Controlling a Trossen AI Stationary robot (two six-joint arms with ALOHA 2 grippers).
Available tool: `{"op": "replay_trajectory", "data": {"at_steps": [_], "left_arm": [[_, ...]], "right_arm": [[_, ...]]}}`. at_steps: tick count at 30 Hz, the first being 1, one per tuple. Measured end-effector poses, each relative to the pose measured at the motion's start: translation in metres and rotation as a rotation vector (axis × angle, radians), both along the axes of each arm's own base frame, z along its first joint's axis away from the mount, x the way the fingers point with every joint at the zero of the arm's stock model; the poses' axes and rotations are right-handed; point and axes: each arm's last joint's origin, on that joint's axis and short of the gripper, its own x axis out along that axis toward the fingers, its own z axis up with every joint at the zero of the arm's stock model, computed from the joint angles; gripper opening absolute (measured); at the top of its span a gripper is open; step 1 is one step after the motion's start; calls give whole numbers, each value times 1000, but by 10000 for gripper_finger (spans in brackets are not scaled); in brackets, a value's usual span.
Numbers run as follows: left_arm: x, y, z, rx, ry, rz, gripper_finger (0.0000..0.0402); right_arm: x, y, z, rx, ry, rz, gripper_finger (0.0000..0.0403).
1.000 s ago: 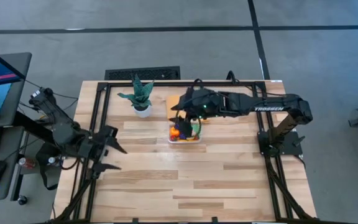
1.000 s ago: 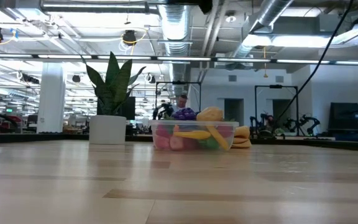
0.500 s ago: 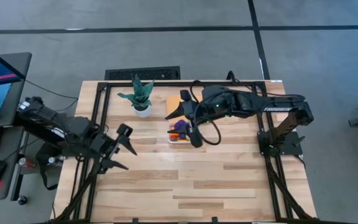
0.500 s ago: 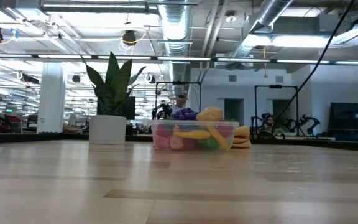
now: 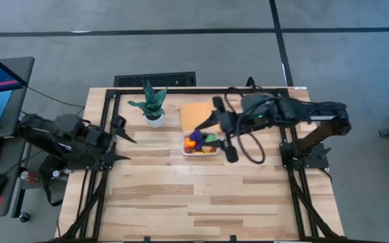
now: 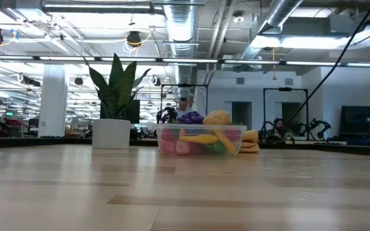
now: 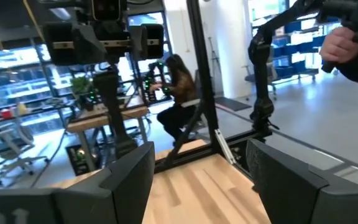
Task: Pick and placing Produce into tupperware
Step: Return to Home Position
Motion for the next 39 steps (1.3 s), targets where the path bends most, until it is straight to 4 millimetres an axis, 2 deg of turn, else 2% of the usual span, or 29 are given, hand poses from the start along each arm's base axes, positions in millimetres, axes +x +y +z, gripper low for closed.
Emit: {"op": "replay_trajectory", "data": {"at_steps": [8,15,21,26,28,36,39], "left_arm": [[-25,8,-5,0,20,35,246],[-38,13,-2,15,-45,80,246],[-34,12,3,55,-102,104,246],[-28,8,2,50,-100,27,246],[-24,7,-7,37,-116,17,246],[-18,10,-60,-103,-135,24,246],[-20,13,-68,-131,-176,33,246]], "right_arm": [[-27,-5,18,-16,-55,-1,217],[-32,-7,21,-41,-66,-48,215],[-29,-15,21,-39,-75,-77,217],[-28,-19,23,-36,-95,-89,216],[-28,-19,23,-36,-98,-89,215],[-28,-13,24,-32,-105,-66,215],[-28,-11,24,-31,-105,-58,215]]}}
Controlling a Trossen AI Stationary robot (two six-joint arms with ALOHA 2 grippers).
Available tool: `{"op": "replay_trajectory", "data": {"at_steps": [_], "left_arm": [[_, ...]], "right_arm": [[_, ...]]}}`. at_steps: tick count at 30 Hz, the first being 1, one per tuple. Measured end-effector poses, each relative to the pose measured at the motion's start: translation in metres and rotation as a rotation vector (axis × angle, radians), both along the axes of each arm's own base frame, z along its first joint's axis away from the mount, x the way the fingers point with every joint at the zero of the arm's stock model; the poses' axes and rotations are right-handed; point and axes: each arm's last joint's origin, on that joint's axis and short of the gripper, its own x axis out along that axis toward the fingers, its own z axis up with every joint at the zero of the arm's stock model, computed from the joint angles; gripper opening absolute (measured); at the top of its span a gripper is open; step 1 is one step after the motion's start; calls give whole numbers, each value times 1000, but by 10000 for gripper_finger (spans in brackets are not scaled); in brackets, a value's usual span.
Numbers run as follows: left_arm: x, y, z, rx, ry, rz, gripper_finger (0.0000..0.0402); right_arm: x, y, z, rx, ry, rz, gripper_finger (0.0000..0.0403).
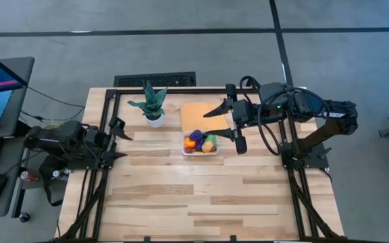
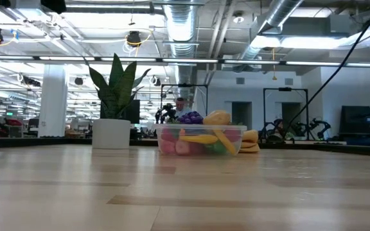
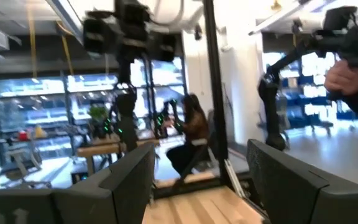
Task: Pick and placing Produce into tupperware
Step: Return to Home Position
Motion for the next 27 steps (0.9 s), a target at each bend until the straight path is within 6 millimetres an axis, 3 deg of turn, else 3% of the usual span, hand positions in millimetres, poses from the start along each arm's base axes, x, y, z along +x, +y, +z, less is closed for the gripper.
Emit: {"op": "replay_trajectory", "data": {"at_steps": [19,27], "left_arm": [[-13,17,-17,-10,90,196,246],[-3,18,-33,-40,6,174,246]], "right_arm": [[-1,3,-3,47,35,-2,214],[-1,3,-3,46,43,-2,214]]}}
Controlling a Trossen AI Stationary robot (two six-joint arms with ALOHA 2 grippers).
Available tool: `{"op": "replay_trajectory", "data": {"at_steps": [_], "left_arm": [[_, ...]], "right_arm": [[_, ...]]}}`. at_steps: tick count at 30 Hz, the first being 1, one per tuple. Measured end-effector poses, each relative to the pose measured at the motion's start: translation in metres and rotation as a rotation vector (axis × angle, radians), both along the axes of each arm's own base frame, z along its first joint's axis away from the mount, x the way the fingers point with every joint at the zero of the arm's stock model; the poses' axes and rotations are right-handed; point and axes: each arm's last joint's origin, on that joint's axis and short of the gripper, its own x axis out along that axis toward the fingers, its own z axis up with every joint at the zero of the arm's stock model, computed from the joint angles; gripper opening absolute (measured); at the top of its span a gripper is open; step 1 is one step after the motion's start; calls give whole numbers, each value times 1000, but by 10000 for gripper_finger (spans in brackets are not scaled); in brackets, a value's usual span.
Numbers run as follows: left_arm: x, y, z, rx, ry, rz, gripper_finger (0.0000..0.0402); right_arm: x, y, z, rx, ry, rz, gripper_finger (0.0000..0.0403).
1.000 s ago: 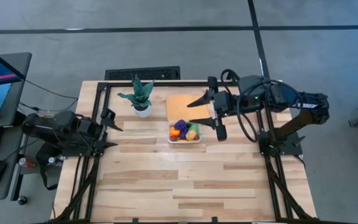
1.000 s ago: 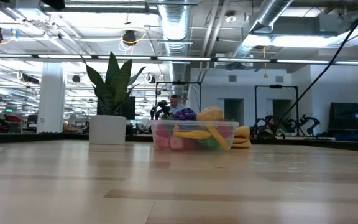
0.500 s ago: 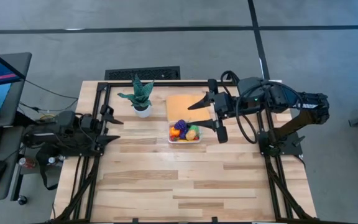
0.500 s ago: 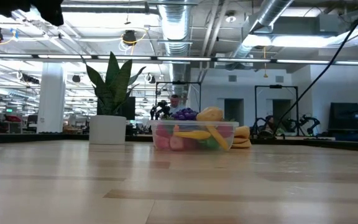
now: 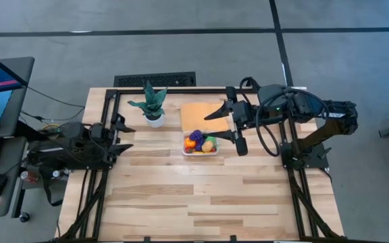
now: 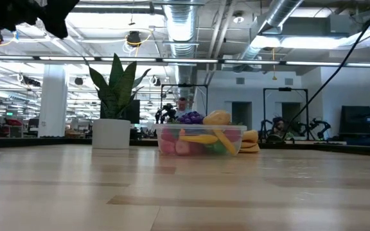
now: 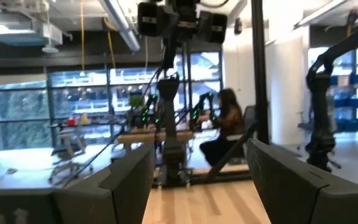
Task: Pick and placing Produce into tupperware
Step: Return to Home Position
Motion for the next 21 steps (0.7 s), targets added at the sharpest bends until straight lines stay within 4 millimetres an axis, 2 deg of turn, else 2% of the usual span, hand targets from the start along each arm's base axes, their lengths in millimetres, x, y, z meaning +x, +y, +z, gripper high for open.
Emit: {"op": "replay_trajectory", "data": {"at_steps": [6,13,21], "left_arm": [[7,1,-19,-48,-81,12,246],[6,4,-22,-71,-182,88,246],[7,4,-24,-73,-159,102,246]], "right_arm": [[0,0,-1,10,18,-3,214],[-1,0,-4,28,48,-9,214],[0,-5,-4,28,44,-27,214]]}}
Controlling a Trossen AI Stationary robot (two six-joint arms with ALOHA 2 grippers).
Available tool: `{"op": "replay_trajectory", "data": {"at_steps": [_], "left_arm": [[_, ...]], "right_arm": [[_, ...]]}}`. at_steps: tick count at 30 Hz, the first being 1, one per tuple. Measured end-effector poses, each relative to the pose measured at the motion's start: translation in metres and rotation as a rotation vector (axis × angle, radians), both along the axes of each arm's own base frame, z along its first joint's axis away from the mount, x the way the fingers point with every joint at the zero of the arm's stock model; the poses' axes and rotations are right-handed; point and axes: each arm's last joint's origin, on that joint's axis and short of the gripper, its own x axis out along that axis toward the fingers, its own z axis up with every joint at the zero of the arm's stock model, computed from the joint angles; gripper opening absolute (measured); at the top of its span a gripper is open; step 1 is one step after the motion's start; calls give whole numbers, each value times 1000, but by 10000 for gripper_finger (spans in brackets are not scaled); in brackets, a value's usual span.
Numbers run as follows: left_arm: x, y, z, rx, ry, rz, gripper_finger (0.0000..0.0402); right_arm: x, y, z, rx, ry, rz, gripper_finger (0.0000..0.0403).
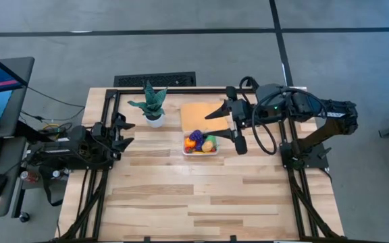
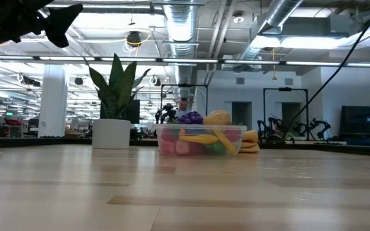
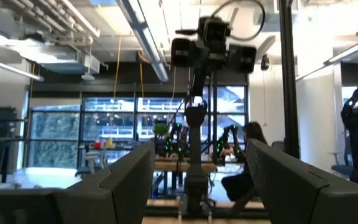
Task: Pick and placing Produce into tupperware
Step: Return to Home Position
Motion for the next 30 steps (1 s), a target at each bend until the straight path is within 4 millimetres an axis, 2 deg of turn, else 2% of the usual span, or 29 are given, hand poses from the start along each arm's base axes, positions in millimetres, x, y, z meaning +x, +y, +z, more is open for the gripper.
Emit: {"op": "replay_trajectory", "data": {"at_steps": [22,30], "left_arm": [[11,-1,-37,-44,401,-79,246],[12,-1,-41,0,442,-66,246]], "right_arm": [[0,-3,0,0,0,-12,214],[0,-3,0,11,1,-15,214]]}}
